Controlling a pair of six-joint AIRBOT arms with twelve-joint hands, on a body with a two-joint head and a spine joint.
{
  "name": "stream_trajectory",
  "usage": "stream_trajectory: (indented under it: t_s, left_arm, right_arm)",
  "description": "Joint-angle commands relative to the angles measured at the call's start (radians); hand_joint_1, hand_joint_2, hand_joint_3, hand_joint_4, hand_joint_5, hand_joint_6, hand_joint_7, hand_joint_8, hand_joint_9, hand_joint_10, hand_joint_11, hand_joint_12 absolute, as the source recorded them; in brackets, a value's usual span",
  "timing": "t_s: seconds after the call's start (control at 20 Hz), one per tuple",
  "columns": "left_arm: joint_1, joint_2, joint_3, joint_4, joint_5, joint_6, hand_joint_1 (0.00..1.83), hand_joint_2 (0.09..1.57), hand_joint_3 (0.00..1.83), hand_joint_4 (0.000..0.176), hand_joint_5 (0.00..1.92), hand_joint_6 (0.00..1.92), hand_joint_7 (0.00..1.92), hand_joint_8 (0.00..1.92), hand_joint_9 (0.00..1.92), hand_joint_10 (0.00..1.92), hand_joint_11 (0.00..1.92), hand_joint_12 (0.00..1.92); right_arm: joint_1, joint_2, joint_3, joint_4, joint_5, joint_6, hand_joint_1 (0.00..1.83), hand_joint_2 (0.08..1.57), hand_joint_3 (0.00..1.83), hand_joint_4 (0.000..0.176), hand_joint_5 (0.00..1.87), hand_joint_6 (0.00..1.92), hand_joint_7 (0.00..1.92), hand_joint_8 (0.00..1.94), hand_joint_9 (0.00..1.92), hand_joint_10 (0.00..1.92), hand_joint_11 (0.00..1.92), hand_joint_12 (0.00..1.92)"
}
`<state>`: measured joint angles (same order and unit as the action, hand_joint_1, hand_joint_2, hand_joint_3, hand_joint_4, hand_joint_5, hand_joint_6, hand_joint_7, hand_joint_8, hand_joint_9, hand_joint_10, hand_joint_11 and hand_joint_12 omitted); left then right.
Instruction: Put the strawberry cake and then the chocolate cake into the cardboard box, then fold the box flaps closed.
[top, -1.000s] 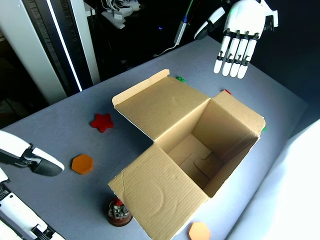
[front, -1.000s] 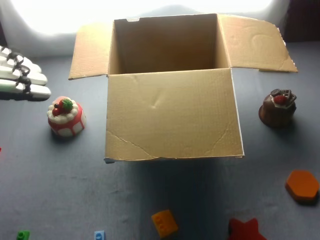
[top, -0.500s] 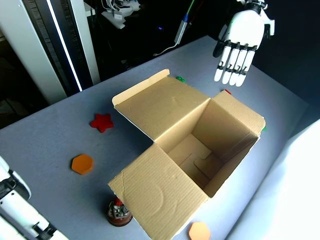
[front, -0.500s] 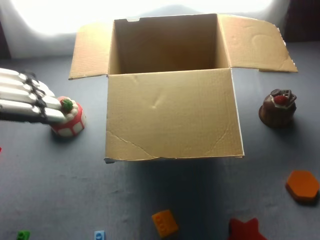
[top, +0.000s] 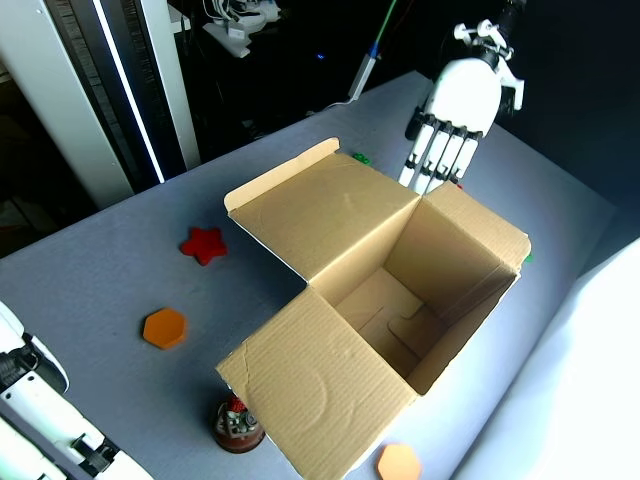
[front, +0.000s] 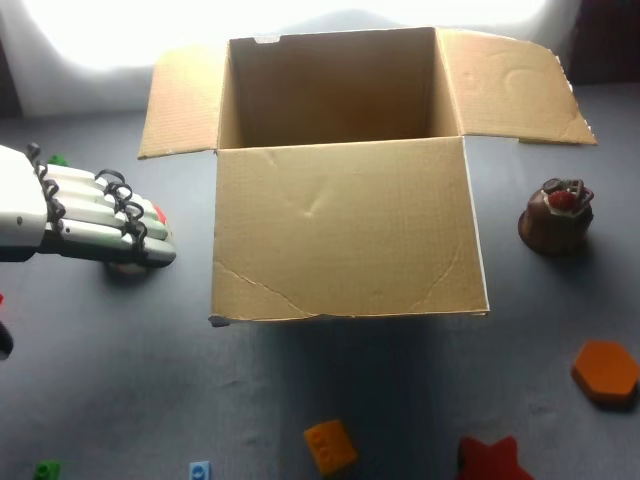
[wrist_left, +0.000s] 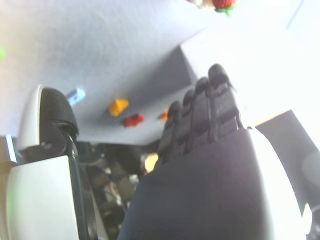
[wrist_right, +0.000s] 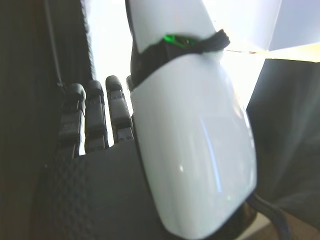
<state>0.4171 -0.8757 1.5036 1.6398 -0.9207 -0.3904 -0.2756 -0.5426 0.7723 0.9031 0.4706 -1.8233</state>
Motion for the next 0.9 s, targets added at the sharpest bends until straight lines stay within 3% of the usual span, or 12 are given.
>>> stream_trajectory:
  t_s: [0.0,0.15,0.45,0.6,0.65,0.7,0.75,0.85]
  left_arm:
    - [-0.007,-0.003,0.014,-0.088,-0.011,0.003,1.11,0.96,0.00,0.014,0.00,0.00,0.00,0.00,0.00,0.00,0.00,0.19]
    - [-0.010,-0.044,0.055,-0.108,-0.003,0.005,1.12,0.96,0.00,0.009,0.00,0.00,0.00,0.00,0.00,0.00,0.00,0.16]
    - [-0.013,-0.120,0.133,-0.123,0.007,0.026,1.19,0.98,0.01,0.023,0.00,0.00,0.00,0.00,0.00,0.00,0.00,0.08]
    - [0.000,-0.165,0.187,-0.128,0.004,0.047,1.22,0.94,0.00,0.013,0.00,0.00,0.00,0.00,0.00,0.00,0.00,0.08]
    - [0.000,-0.186,0.214,-0.128,0.004,0.046,1.24,0.95,0.00,0.009,0.01,0.00,0.00,0.00,0.00,0.00,0.00,0.08]
    - [0.000,-0.197,0.228,-0.128,0.004,0.046,1.21,0.95,0.00,0.014,0.01,0.00,0.00,0.00,0.00,0.00,0.00,0.18]
    - [0.000,-0.212,0.246,-0.128,0.004,0.045,1.21,0.94,0.00,0.009,0.01,0.00,0.00,0.00,0.00,0.00,0.00,0.18]
    - [0.000,-0.236,0.272,-0.128,0.005,0.044,1.21,0.93,0.00,0.014,0.02,0.00,0.00,0.00,0.00,0.00,0.00,0.12]
  right_arm:
    - [0.014,0.013,-0.005,-0.030,0.100,-0.006,1.25,0.91,0.00,0.000,0.00,0.00,0.00,0.00,0.00,0.00,0.00,0.00]
    - [0.018,0.013,-0.024,-0.030,0.103,-0.006,1.28,0.93,0.00,0.000,0.00,0.00,0.00,0.00,0.00,0.00,0.00,0.00]
    - [0.022,0.013,-0.037,-0.030,0.105,-0.007,1.28,0.93,0.01,0.000,0.00,0.00,0.00,0.00,0.00,0.00,0.00,0.00]
    - [0.021,0.013,-0.039,-0.030,0.105,-0.007,1.27,0.94,0.01,0.000,0.00,0.00,0.00,0.00,0.00,0.00,0.00,0.00]
    - [0.020,0.013,-0.038,-0.030,0.105,-0.007,1.29,0.93,0.00,0.018,0.00,0.00,0.00,0.00,0.00,0.00,0.00,0.00]
    - [0.020,0.013,-0.038,-0.030,0.105,-0.007,1.32,0.93,0.00,0.018,0.00,0.00,0.00,0.00,0.00,0.00,0.00,0.00]
    - [0.019,0.013,-0.038,-0.030,0.105,-0.007,1.31,0.94,0.01,0.000,0.00,0.00,0.00,0.00,0.00,0.00,0.00,0.00]
    - [0.019,0.013,-0.039,-0.030,0.105,-0.007,1.28,0.94,0.01,0.000,0.00,0.00,0.00,0.00,0.00,0.00,0.00,0.00]
